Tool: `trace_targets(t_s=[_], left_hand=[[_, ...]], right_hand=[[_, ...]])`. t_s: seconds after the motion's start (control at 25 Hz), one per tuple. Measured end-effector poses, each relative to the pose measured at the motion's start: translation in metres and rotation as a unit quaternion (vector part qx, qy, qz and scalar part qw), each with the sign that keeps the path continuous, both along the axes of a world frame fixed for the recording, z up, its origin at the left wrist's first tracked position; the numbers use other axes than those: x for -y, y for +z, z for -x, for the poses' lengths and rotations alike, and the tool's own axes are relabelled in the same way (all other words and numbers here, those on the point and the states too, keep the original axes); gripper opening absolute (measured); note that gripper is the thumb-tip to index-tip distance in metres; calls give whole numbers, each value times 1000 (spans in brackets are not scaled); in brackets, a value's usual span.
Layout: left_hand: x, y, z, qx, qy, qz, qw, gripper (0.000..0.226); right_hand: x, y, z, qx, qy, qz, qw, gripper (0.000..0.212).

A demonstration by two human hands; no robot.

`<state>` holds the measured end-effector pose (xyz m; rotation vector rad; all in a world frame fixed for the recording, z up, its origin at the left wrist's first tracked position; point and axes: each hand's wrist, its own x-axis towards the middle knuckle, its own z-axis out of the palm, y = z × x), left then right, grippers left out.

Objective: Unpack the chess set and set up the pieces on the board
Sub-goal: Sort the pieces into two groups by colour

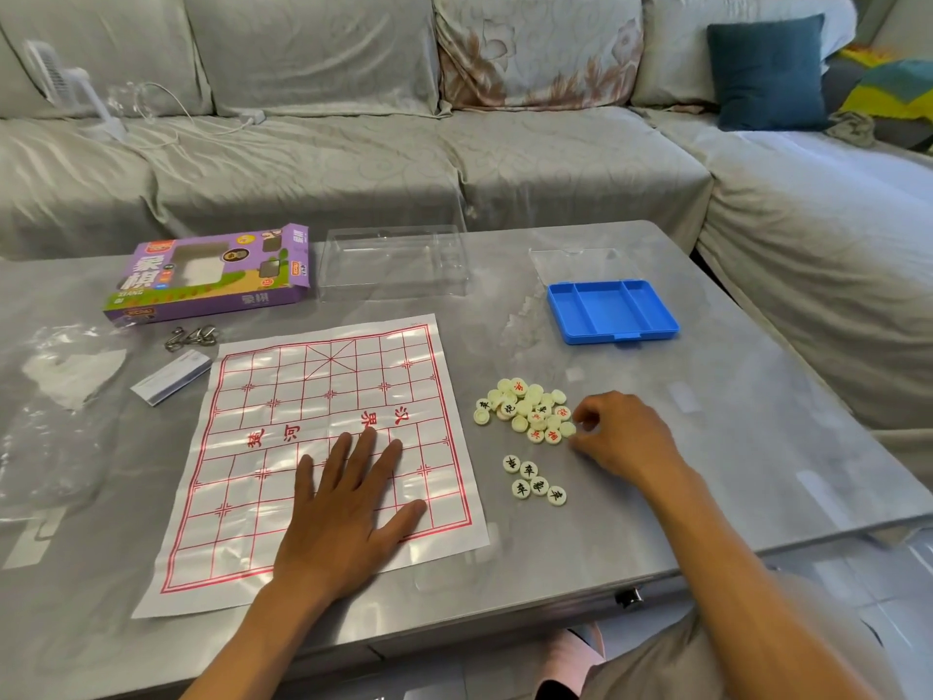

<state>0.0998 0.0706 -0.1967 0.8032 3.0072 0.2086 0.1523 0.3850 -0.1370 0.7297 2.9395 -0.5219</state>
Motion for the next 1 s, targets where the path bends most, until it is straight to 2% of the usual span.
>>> trace_targets(t_s=[0.24,0.36,0.52,0.76,0.88,1.0], left_hand=[[0,1,-1,8,-1,10,1000,90],[0,2,-1,10,1,8,1000,90],[0,3,-1,11,0,15,1000,90],[0,2,-1,10,1,10,1000,89],[1,1,-1,9,2,16,1000,89],[0,1,-1,10,2,2,1000,88]], right_hand=[[2,-12,0,-40,33,4,999,18],[-3,-15,2,-65,-14,43,997,23],[-10,-16,6,-57,-60,90,993,20],[-10,-19,5,-85,-110,31,990,19],[-8,-15,4,-54,-69,45,995,13],[-2,-3,-1,34,-23,111,993,3]])
